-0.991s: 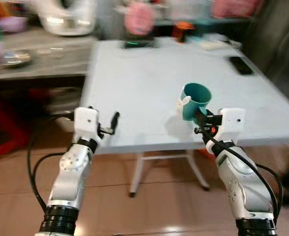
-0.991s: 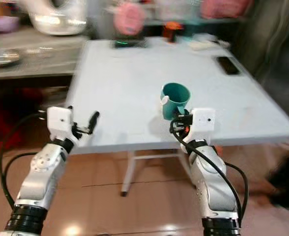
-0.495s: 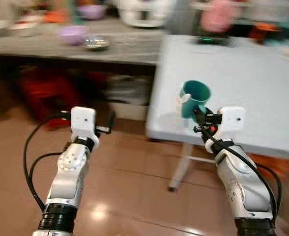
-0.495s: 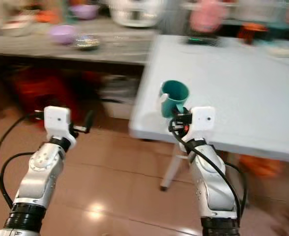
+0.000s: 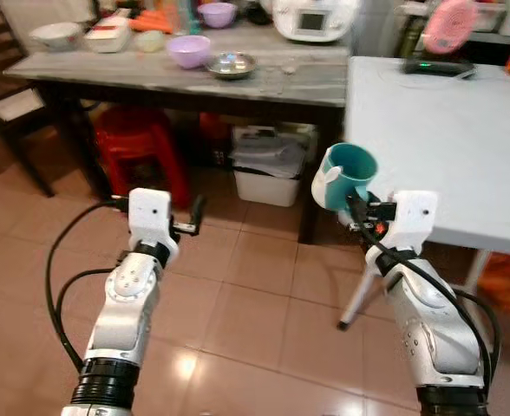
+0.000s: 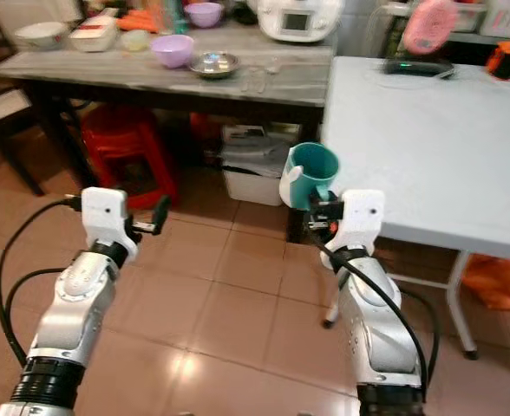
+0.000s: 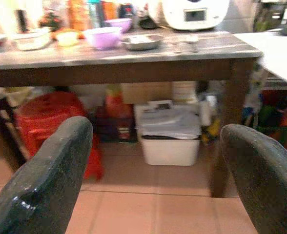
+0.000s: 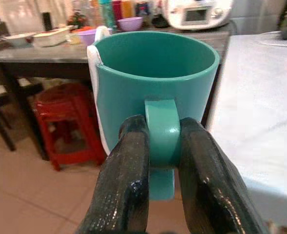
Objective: Setting the table
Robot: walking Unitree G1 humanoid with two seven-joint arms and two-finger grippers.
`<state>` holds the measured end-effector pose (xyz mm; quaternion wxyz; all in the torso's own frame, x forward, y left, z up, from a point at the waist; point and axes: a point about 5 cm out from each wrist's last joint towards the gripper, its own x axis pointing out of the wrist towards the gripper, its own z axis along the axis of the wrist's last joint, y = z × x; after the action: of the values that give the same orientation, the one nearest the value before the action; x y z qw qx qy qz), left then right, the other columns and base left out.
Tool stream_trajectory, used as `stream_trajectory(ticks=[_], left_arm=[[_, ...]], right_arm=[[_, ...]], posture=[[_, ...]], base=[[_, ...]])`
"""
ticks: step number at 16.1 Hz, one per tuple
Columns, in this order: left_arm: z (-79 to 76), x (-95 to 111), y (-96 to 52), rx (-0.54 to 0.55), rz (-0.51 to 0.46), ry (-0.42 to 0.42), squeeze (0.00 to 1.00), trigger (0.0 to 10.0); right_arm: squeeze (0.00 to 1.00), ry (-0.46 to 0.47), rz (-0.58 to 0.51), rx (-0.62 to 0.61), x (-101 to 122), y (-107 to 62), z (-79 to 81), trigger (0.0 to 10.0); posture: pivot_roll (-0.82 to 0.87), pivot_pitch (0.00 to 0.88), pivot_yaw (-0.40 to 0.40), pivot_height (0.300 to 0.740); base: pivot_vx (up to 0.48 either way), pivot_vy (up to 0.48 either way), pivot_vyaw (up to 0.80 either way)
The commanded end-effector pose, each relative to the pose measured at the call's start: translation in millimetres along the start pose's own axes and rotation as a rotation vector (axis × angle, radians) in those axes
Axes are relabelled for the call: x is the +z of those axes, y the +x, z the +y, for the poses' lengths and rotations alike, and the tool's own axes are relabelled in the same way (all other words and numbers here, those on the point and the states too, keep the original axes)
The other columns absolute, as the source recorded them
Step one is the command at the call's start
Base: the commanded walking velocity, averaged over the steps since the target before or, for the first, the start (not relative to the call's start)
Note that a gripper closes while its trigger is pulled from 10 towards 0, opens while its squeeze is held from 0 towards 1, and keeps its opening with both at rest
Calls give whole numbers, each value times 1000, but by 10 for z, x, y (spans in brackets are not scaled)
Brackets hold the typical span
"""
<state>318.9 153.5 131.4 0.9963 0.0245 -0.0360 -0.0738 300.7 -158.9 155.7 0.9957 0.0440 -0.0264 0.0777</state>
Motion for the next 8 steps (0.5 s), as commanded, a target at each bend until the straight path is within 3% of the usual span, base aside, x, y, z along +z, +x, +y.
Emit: stream_trajectory(ticks=[1,5,8], left_arm=[[-50,37,15,-15,-23,6,0,10000],[-44,65,18,-48,-34,-43,0,10000],[-36,67,21,-50,-42,-38,0,10000]], right_arm=[[0,-9,-30,-22,65,-19,-58,10000],[0,-18,-37,-15,83,-10,-53,10000],[0,-23,-44,-4,89,-9,-40,10000]], posture=[[-66,75,44,740],[-66,75,44,740],[-64,66,44,740]], base=[[0,0,0],[0,0,0],[294,0,304]])
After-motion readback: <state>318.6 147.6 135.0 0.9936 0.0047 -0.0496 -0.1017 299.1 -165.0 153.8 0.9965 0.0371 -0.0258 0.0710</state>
